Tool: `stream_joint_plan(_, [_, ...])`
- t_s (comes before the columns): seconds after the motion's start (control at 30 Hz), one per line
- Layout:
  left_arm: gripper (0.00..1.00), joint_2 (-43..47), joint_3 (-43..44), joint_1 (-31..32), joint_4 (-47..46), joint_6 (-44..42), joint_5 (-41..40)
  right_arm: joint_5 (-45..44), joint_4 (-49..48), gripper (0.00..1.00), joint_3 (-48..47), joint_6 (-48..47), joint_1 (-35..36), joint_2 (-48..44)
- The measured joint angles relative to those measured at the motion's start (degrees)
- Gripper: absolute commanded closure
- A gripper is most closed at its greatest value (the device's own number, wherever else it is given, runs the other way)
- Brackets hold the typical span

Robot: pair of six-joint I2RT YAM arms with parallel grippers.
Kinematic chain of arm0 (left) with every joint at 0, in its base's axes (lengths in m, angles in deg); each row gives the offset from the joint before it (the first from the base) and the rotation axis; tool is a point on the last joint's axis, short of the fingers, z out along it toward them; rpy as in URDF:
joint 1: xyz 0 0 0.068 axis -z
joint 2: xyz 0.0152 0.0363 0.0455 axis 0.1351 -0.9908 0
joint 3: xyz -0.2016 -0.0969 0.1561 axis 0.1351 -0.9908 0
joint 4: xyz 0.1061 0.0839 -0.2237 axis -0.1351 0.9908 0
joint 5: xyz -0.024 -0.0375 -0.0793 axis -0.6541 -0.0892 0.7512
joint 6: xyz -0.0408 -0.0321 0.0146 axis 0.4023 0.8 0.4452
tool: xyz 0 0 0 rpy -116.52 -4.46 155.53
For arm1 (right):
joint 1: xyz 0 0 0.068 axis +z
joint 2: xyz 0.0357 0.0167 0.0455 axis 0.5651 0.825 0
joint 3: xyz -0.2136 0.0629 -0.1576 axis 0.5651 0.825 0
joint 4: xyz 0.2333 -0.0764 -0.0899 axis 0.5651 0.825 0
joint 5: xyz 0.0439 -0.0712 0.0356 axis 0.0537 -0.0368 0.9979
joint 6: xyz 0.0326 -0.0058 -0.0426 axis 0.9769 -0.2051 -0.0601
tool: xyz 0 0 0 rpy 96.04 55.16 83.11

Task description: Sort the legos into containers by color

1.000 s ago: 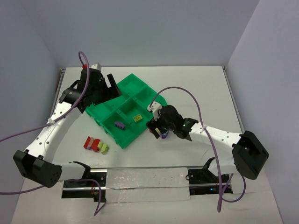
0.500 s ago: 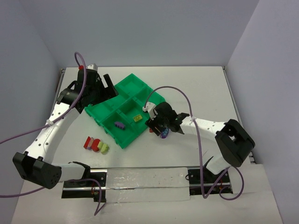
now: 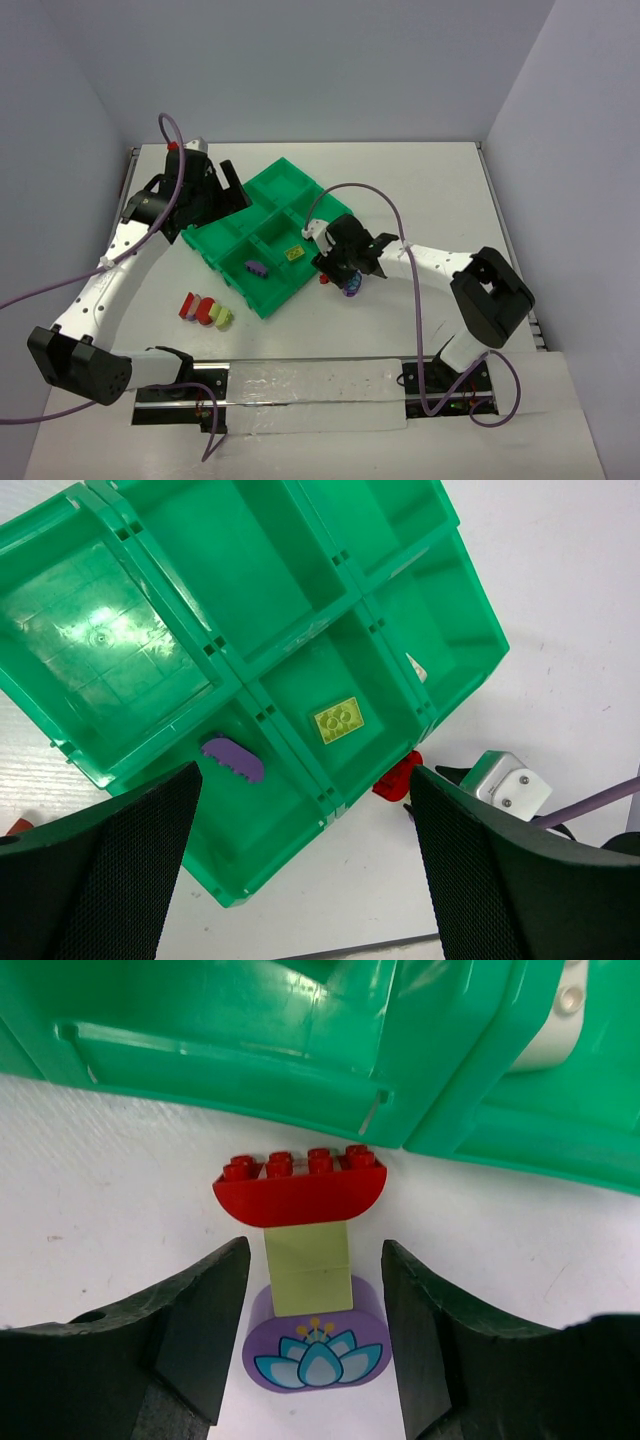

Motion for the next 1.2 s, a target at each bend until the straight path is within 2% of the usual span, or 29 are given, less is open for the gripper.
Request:
stream_joint_plan(0.17, [0.08, 0.2, 0.0, -0.2, 0.0, 0.0, 0.0, -0.4, 3.4, 0.37, -1.5, -0.9, 0.0, 1.3])
stream_joint_plan(0.37, [0.08, 0.7, 0.0, -0.3, 0.0, 0.0, 0.0, -0.9, 5.8, 0.42, -1.9, -1.3, 0.0, 1.6])
stream_joint_plan(0.73, [0.09, 0.8, -0.1, -0.3, 0.0, -0.1, 0.0, -1.2, 7.8, 0.45, -3.6, -1.4, 0.0, 4.3])
stream_joint_plan(0.83, [0.09, 0.8, -0.1, -0.3, 0.0, -0.1, 0.0, -1.2, 7.7, 0.59, -3.6, -1.4, 0.0, 4.9])
stream_joint_plan(1.07, [0.08, 0.8, -0.1, -0.7, 0.0, -0.3, 0.3, -2.2, 7.7, 0.7, -3.5, -1.2, 0.0, 4.2])
stream_joint_plan(1.2, [0.08, 0.3, -0.2, -1.1, -0.3, -0.7, 4.0, -2.7, 7.8, 0.84, -3.4, -1.0, 0.0, -1.3])
